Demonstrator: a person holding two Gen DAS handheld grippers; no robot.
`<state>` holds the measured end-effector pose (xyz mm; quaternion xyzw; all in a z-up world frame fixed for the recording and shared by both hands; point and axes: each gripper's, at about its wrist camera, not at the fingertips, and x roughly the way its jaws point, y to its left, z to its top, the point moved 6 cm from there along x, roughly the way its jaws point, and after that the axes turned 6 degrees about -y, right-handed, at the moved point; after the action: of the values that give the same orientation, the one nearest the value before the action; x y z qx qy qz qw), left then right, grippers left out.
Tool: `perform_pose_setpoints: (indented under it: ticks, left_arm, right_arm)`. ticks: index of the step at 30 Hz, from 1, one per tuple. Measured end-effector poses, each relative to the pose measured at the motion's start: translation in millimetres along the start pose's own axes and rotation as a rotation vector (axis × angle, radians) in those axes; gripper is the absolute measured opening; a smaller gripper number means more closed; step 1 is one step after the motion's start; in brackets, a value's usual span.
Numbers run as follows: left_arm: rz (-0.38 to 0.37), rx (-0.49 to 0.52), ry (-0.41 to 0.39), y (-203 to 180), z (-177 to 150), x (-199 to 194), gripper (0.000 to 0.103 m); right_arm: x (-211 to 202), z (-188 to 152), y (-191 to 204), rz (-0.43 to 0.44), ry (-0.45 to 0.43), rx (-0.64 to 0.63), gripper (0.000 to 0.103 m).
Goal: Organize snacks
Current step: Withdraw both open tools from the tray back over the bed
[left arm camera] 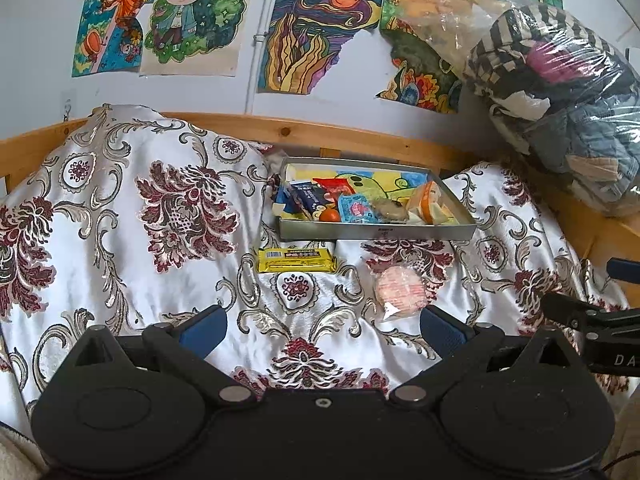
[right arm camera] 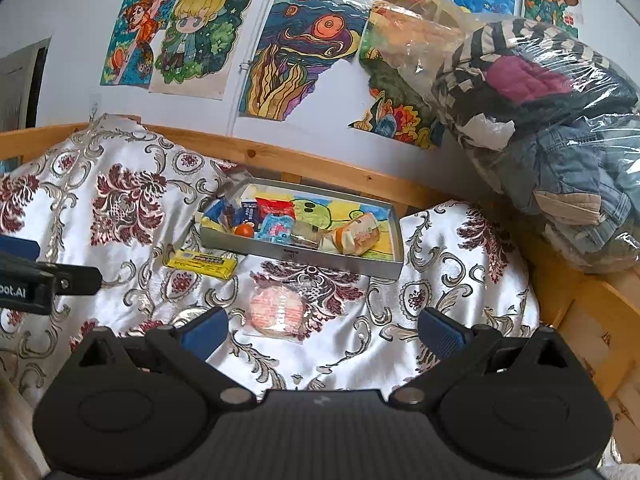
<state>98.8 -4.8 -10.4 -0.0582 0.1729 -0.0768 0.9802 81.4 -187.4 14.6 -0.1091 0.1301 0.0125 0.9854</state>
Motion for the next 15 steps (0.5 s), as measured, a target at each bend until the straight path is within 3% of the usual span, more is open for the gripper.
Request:
perform_pose_setpoints:
  ticks: [4, 15]
  left_arm:
    - [-0.012, -0.018, 0.029, -5.5, 12.7, 6.8, 0.102]
    - [-0.032, 0.152, 0.023, 2.8, 56.1, 61.8, 0.102]
  right_arm:
    - [5.5, 12.2, -1.0, 0.029, 0.031, 0.043, 0.103]
    - [58.8, 36.6, -11.5, 0.078, 0.111, 0.006, 0.103]
